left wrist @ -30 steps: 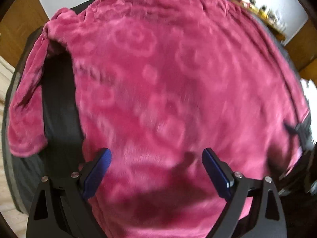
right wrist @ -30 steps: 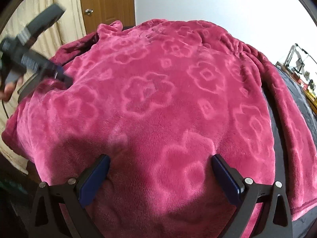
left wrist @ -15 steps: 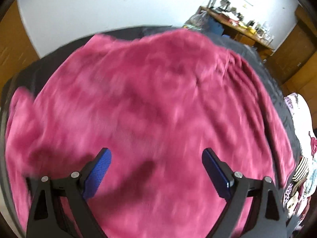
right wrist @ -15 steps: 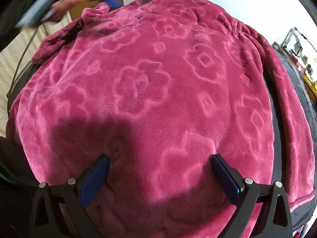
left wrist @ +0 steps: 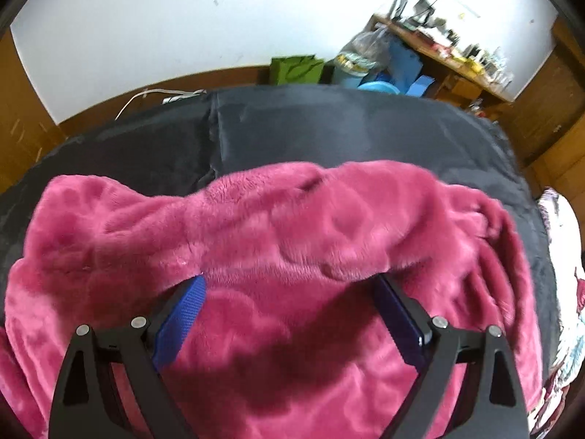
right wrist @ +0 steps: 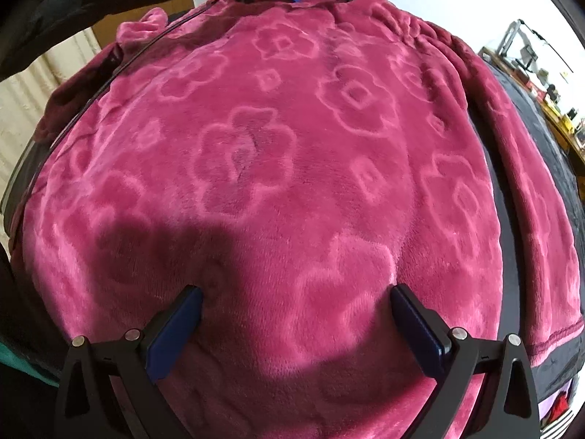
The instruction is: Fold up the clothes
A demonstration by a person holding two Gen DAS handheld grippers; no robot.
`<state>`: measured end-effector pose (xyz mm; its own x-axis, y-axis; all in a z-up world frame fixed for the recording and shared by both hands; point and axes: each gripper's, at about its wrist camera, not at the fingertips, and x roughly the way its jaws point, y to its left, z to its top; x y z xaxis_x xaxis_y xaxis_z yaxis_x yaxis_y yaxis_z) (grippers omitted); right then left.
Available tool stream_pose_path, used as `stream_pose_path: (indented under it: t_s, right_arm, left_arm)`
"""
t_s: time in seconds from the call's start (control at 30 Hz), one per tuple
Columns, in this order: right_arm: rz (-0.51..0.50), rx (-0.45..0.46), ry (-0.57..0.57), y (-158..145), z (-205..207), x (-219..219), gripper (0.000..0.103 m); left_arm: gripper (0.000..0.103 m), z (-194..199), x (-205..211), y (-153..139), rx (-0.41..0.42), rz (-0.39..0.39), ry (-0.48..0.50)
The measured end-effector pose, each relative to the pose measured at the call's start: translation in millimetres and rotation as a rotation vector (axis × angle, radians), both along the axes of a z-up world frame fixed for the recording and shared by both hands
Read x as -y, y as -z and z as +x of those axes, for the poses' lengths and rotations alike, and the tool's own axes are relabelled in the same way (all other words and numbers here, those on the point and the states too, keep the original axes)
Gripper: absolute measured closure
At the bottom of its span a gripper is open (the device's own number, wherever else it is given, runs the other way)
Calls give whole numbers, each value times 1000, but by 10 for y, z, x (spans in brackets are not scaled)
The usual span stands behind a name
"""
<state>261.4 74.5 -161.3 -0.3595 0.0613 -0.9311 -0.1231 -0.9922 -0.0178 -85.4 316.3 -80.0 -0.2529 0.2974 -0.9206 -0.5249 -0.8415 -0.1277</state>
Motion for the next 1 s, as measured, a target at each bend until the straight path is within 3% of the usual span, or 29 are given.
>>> stream_pose_path:
  t_s: [0.1, 0.23, 0.5, 0.7, 0.8, 0.9, 1.0]
  right_arm:
    - [-3, 10, 15, -1, -28, -13, 0]
    - [-4, 15, 33, -2, -58, -31, 0]
    - [-10, 13, 74, -70, -147, -107, 0]
    - [75, -68, 250, -396, -1, -729, 1]
    - [144, -59, 305, -425, 98, -1079, 1]
    - [160, -35, 324, -416, 198, -1509, 6]
    - [174, -30, 297, -396, 196, -1620, 6]
  left_arm:
    - [5, -94, -46, 197, -14, -48, -11]
    - [0, -90, -102, 285, -107, -92, 3]
    - [1, -41, -10, 177, -59, -67, 17]
    - [1, 227, 196, -162, -52, -32, 23]
    - [1, 495, 292, -276, -44, -30, 39]
    - [1, 825, 416, -361, -17, -17, 43]
    - [1, 1172, 541, -440, 11, -5, 42]
